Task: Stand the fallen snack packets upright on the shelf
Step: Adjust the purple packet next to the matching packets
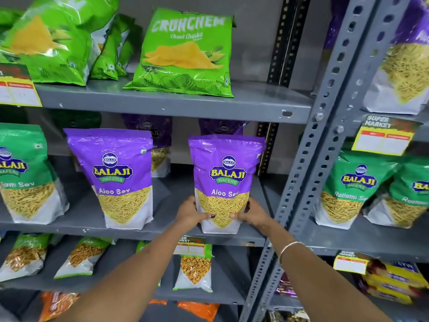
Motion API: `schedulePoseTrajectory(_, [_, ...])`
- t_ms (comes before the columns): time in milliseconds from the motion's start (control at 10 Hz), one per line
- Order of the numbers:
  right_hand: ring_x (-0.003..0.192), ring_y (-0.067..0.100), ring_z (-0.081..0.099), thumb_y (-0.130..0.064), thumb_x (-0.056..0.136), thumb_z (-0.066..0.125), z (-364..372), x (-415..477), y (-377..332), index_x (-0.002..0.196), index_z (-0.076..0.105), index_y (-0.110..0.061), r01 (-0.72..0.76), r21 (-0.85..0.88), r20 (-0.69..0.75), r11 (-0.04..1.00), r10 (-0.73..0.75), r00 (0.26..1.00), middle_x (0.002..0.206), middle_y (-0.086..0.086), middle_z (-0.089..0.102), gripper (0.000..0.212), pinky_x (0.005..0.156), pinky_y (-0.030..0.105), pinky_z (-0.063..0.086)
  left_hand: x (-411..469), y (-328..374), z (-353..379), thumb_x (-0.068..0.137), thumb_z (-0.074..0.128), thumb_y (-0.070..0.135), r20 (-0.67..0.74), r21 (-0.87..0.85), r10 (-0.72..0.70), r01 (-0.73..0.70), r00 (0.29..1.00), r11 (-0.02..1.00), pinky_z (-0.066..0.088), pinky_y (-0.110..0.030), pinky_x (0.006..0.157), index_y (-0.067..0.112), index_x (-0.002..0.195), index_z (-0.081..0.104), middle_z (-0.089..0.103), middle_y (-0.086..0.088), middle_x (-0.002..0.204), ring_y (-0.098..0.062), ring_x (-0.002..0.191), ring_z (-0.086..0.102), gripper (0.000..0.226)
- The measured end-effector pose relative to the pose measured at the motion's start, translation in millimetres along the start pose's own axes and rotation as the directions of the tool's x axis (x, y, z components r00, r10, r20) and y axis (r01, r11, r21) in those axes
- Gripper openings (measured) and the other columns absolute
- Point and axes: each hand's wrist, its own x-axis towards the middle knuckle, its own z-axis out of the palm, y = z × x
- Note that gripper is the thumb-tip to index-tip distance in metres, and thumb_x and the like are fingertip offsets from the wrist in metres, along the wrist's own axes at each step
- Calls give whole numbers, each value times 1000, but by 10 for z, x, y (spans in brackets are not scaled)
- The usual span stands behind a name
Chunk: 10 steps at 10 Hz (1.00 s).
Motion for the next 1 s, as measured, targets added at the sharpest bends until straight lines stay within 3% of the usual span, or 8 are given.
schedulePoseTrajectory(100, [111, 23, 54, 7, 71, 72, 9, -122, -30, 129, 39, -1, -10, -18, 26, 1000, 11, 1000, 118, 11, 57, 68, 66, 10, 49, -103, 10, -16, 64, 82, 10, 23, 18, 21, -21, 1000, 1000, 51, -42, 94, 0, 111, 55, 66, -17, 118, -31, 109, 62, 55])
schedulePoseTrajectory(200, [107, 18, 52, 8, 72, 70, 36, -148, -45, 128, 41, -2, -14, -11, 13, 1000, 14, 1000, 115, 8, 56, 64, 67, 9, 50, -120, 17, -35, 64, 82, 10, 25, 47, 39, -40, 999, 998, 51, -44, 95, 0, 111, 55, 66, -16, 118, -31, 109, 62, 55])
schedulePoseTrajectory(300, [112, 22, 54, 1, 67, 77, 78, -73, 18, 128, 44, -1, -33, 1, -61, 999, 33, 998, 124, 12, 59, 69, 92, 30, 48, -94, 17, -63, 65, 81, 8, 26, 39, 42, -43, 999, 998, 51, -46, 96, 0, 109, 58, 67, -18, 119, -31, 109, 63, 51])
schedulePoseTrajectory(400, [119, 28, 54, -7, 61, 83, 107, -76, 30, 127, 46, -5, -39, -5, -84, 999, 39, 996, 127, 14, 60, 75, 102, 41, 46, -86, 19, -77, 67, 80, 9, 25, 77, 50, -52, 998, 996, 51, -36, 93, 0, 110, 58, 67, -16, 119, -30, 109, 63, 49])
schedulePoseTrajectory(500, [120, 28, 54, -14, 56, 85, 110, -41, 58, 127, 46, -7, -53, -19, -75, 998, 51, 996, 127, 13, 60, 82, 106, 49, 43, -94, 30, -82, 68, 79, 9, 26, 81, 56, -57, 998, 995, 51, -36, 92, -1, 112, 57, 66, -16, 120, -31, 111, 62, 50])
schedulePoseTrajectory(700, [121, 26, 54, -31, 41, 87, 87, 27, 84, 129, 44, -10, -34, -8, -50, 999, 34, 998, 128, 10, 60, 100, 106, 48, 44, -100, 14, -57, 69, 78, 11, 14, 77, 44, -45, 999, 996, 50, -39, 94, -1, 114, 55, 64, -16, 121, -30, 112, 61, 52])
schedulePoseTrajectory(900, [125, 28, 50, -3, 64, 81, 78, -158, -145, 135, 34, -5, -63, -17, 0, 998, 63, 998, 133, 13, 54, 85, 107, 42, 41, -44, 16, -83, 65, 81, 23, 40, 143, 30, -35, 999, 989, 47, -47, 99, 4, 116, 51, 58, -15, 126, -31, 118, 55, 62])
schedulePoseTrajectory(1000, [121, 19, 48, 3, 70, 75, 141, -263, -258, 141, 20, -5, 1, 49, -40, 999, 1, 999, 135, 7, 48, 90, 101, 33, 41, -94, 46, -120, 68, 78, 30, -28, 173, 79, -73, 997, 982, 41, -45, 104, 4, 124, 46, 50, -15, 132, -31, 125, 46, 70])
